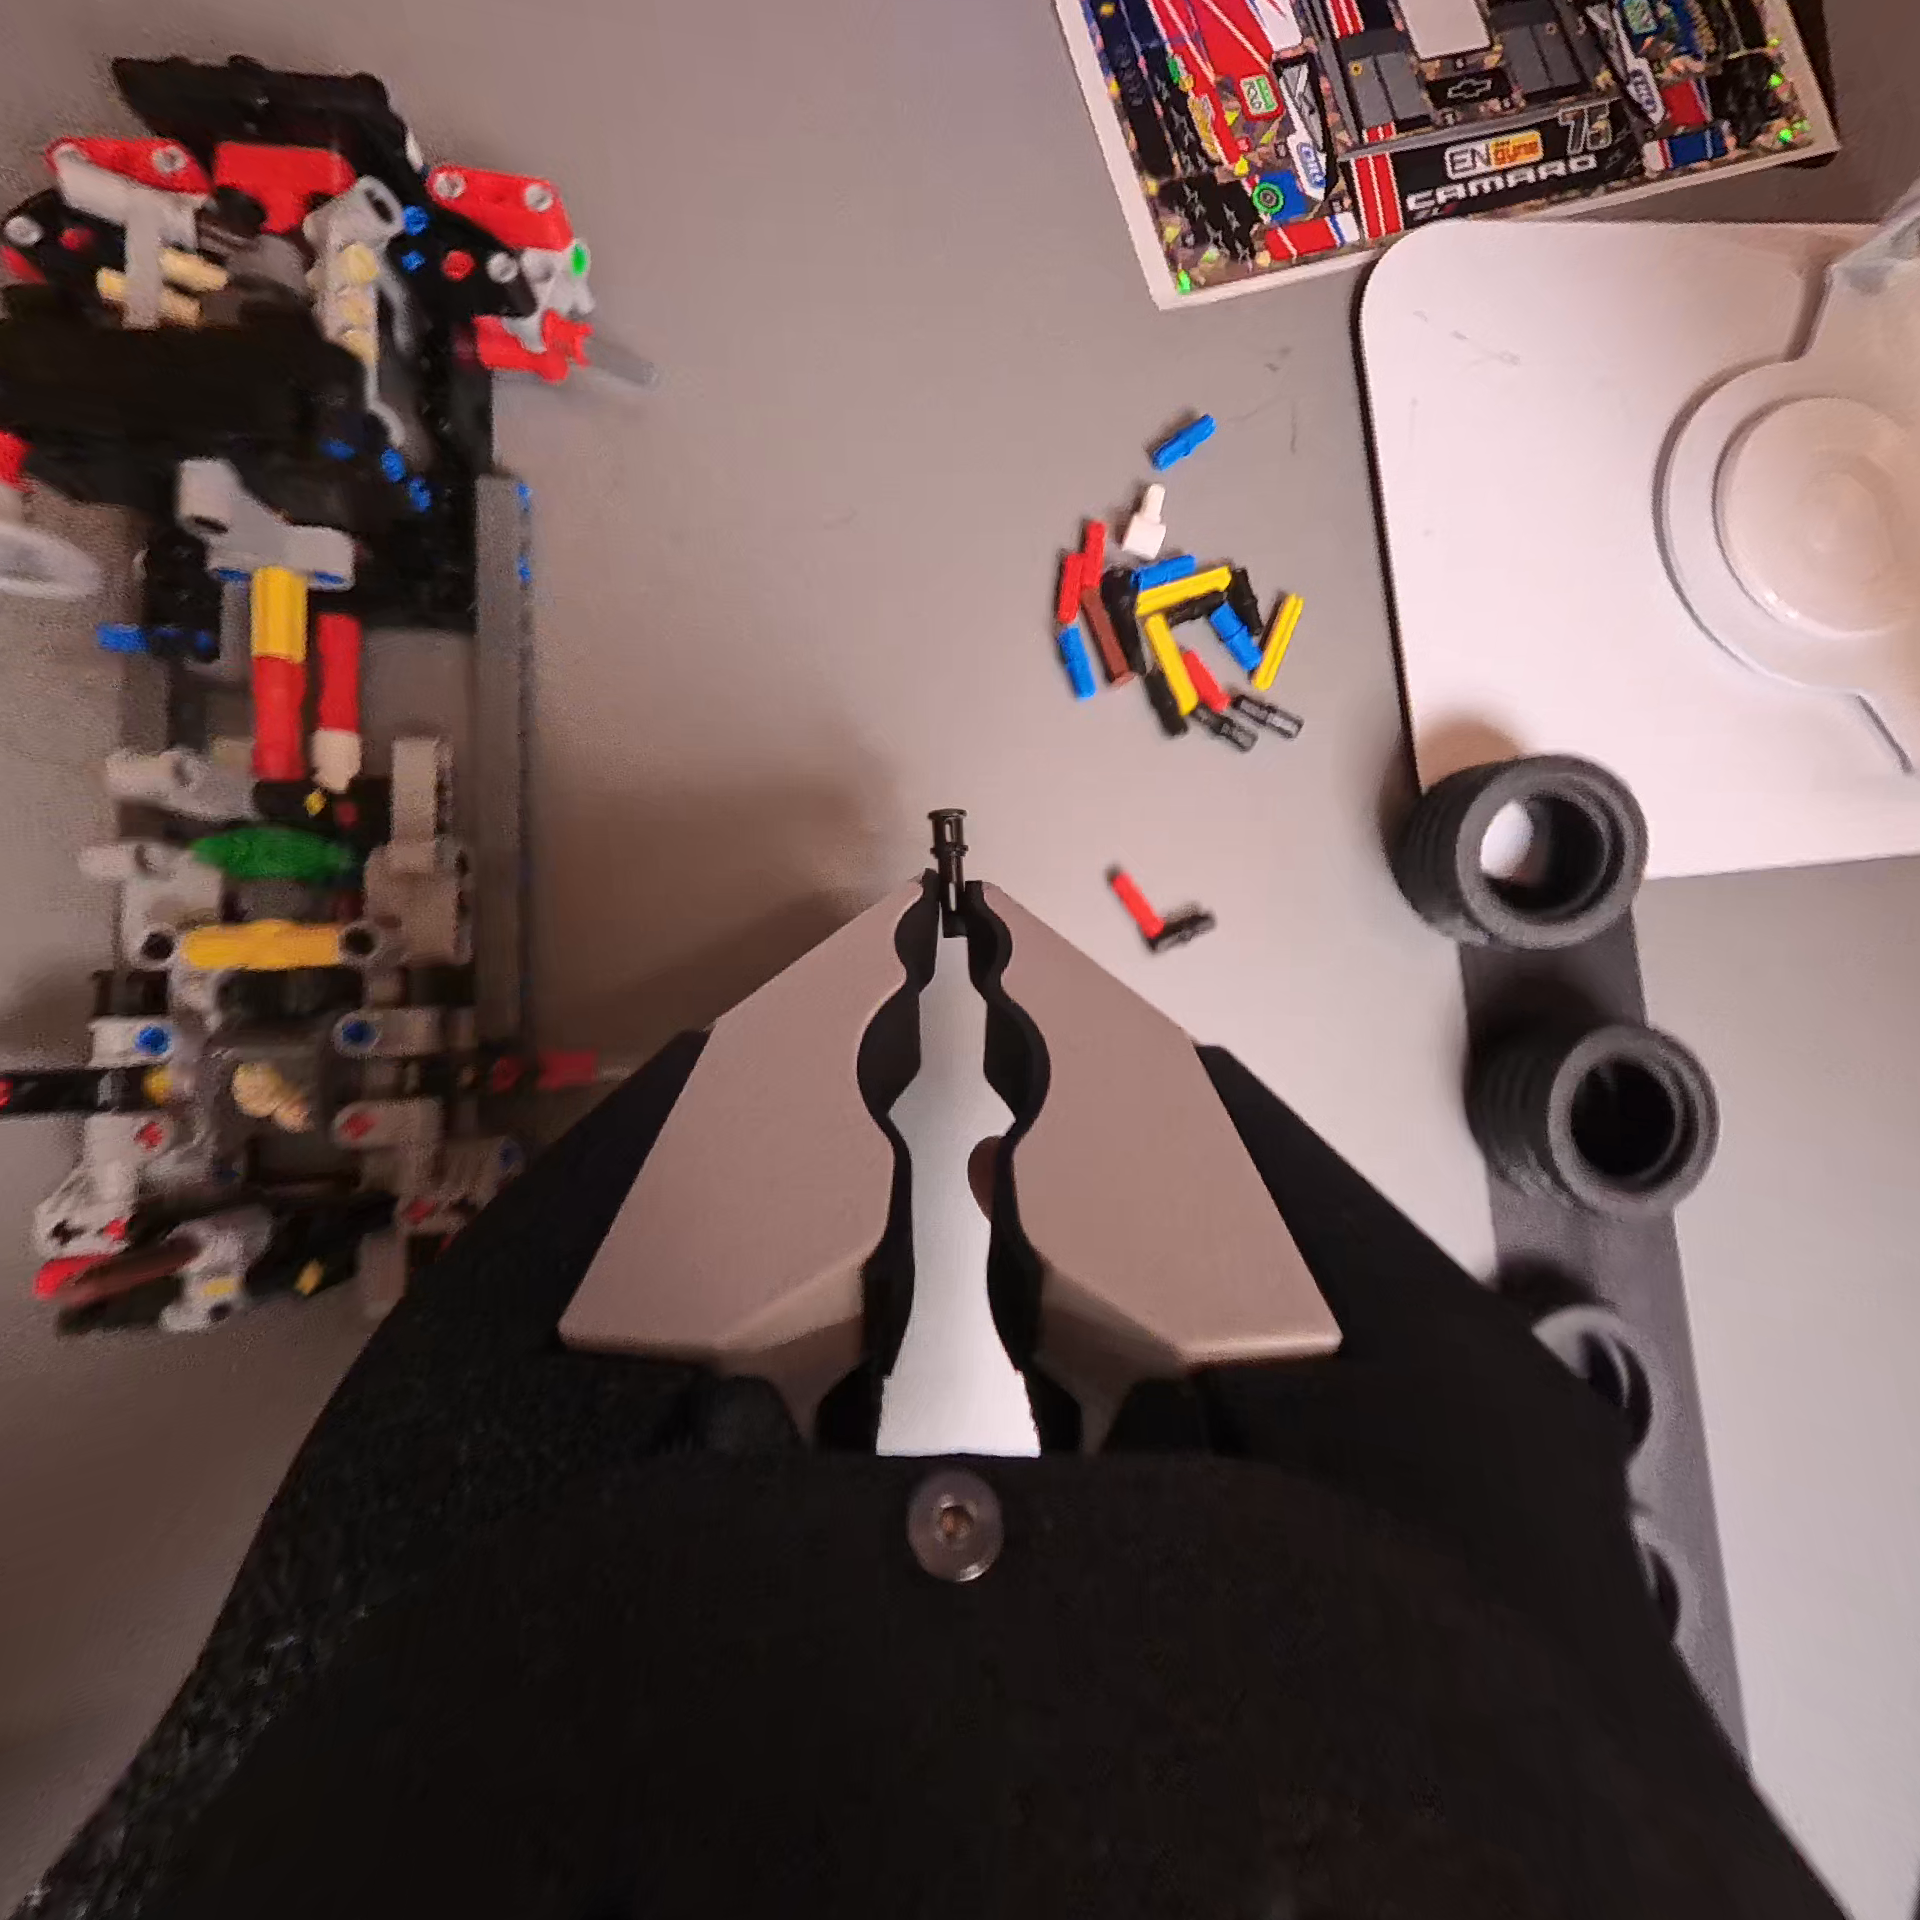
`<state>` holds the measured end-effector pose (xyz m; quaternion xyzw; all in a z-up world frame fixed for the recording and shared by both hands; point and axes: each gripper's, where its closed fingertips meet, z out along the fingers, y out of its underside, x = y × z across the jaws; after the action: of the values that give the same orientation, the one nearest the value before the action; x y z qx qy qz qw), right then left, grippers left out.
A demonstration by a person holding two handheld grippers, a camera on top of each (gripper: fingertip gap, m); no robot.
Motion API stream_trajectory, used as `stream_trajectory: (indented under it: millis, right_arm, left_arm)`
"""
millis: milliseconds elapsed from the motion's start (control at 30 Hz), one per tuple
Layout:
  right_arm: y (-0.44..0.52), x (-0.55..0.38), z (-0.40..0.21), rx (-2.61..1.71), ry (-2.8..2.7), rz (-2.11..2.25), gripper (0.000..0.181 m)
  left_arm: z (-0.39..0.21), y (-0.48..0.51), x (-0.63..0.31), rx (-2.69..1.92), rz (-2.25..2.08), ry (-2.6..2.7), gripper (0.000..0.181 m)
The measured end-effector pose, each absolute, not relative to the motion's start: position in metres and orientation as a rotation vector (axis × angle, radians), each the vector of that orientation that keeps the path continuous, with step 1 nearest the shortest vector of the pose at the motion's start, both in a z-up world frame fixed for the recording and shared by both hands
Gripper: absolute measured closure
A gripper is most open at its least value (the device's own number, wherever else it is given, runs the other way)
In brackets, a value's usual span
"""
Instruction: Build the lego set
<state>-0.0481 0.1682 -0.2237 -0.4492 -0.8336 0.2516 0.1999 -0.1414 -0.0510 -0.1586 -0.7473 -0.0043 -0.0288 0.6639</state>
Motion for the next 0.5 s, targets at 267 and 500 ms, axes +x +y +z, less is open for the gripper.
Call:
stream_trajectory:
  millis: [267,500]
  right_arm:
    - [0.152,0.077,-0.23,-1.41,-2.373,0.617,0.18]
    - [0.081,0.124,-0.246,-1.364,-2.494,0.694,0.18]
  left_arm:
    - [-0.156,-0.051,-0.135,-1.682,-0.071,0.017,0.153]
    - [-0.158,-0.051,-0.135,-1.689,-0.048,0.025,0.153]
